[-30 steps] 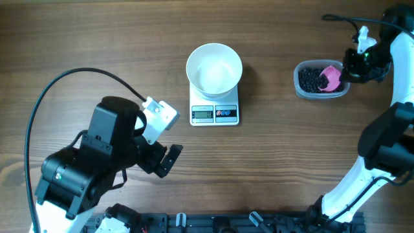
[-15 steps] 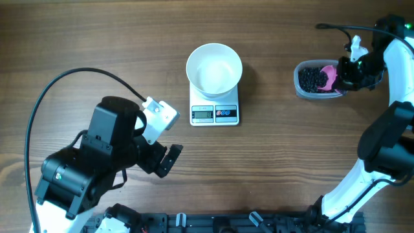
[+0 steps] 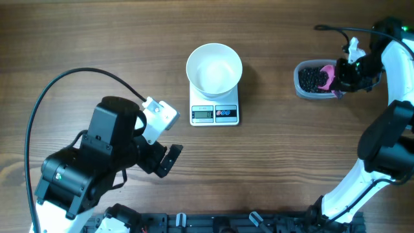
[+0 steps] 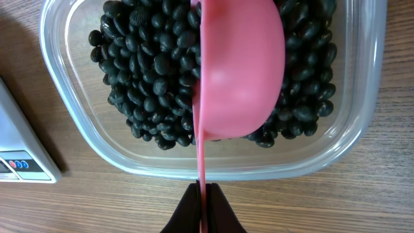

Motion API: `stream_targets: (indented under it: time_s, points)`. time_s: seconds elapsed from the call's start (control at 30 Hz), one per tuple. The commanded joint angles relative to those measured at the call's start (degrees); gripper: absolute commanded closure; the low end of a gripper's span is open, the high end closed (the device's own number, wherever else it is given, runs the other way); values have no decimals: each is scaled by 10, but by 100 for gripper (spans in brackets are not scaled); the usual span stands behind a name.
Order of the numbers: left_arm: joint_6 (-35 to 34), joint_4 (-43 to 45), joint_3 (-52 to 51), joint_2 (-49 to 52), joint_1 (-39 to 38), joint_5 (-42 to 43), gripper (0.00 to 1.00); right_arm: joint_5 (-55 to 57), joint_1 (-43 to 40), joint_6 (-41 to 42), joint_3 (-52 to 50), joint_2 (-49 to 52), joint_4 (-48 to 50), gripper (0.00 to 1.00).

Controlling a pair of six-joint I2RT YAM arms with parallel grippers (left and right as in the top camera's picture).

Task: Scoop item into bowl and weigh 150g on scale
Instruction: 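Lower the scoop into the black beans and drag it through them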

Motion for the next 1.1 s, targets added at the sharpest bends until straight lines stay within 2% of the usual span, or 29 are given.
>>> stream_targets:
  time_s: [0.0,0.27,0.5,0.67,1.07]
  points:
    - [9,0,7,-3,5,-2,0,9,1,5,-6,26,29,96]
    - [9,0,7,-3,5,-2,0,0,1,5,-6,26,33,96]
    - [9,0,7,-3,5,-2,0,-78,1,-25,-5,26,-1,96]
    - [9,1,7,-3,5,-2,0,-78,-1,-27,-5,26,-4,96]
    - [9,1,7,-3,5,-2,0,-118,-53,-43,7,24,-24,96]
